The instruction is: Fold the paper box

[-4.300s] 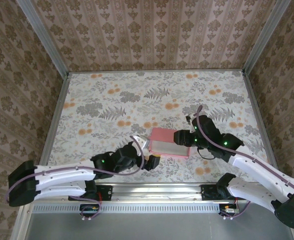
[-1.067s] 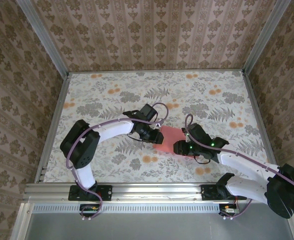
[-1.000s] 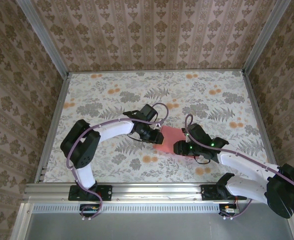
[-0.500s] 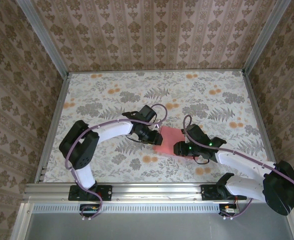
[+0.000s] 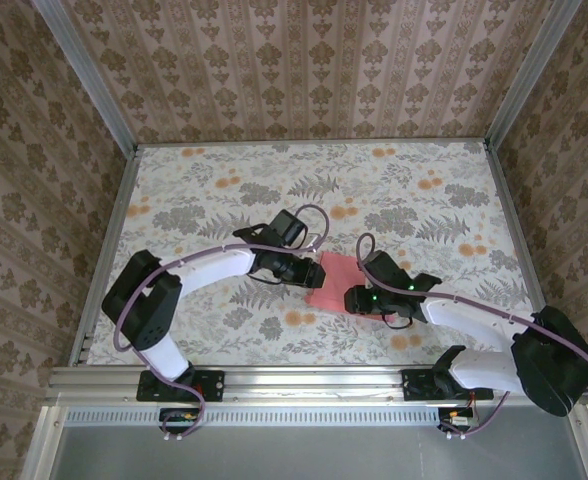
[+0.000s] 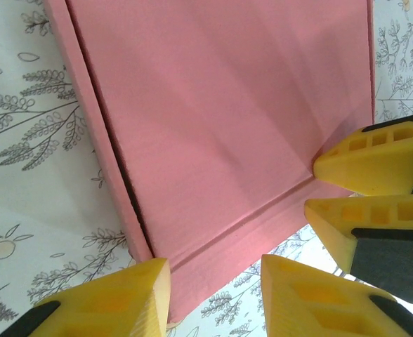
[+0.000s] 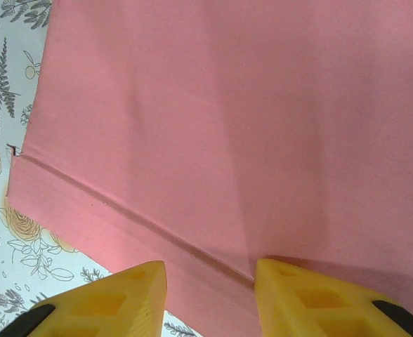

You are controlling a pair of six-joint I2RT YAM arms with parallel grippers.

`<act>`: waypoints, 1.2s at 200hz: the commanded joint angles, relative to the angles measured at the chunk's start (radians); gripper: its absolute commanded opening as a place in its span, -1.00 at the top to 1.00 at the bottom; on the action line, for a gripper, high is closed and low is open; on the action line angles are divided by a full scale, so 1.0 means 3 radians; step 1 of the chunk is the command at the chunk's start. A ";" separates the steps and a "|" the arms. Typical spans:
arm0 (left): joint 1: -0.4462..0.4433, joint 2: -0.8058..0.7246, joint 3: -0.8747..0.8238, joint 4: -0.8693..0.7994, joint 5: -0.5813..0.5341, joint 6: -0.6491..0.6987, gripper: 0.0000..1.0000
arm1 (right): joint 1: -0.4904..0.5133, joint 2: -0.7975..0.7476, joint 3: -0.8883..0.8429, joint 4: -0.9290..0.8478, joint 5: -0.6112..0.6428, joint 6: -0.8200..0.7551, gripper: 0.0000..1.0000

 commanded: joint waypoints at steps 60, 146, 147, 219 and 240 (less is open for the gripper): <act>0.0375 -0.0722 -0.0672 0.0485 -0.0071 -0.0257 0.26 | 0.0274 0.0884 0.0543 0.0416 0.0012 -0.0174 0.24; 0.0396 -0.0529 -0.0786 0.0731 0.0087 -0.0180 0.23 | 0.0260 0.0238 0.0331 0.0339 0.0077 -0.0119 0.18; 0.0394 -0.0523 -0.0780 0.0732 0.0089 -0.0177 0.23 | 0.0257 0.0226 0.0326 0.0338 0.0078 -0.0116 0.17; 0.0352 -0.0222 -0.0616 0.0646 -0.0179 -0.0026 0.23 | 0.0013 -0.0251 -0.0243 0.0375 -0.0090 0.0009 0.15; 0.0340 -0.0206 -0.0657 0.0668 -0.0205 -0.0042 0.23 | -0.0013 -0.0155 -0.0339 0.0459 -0.0101 0.0025 0.15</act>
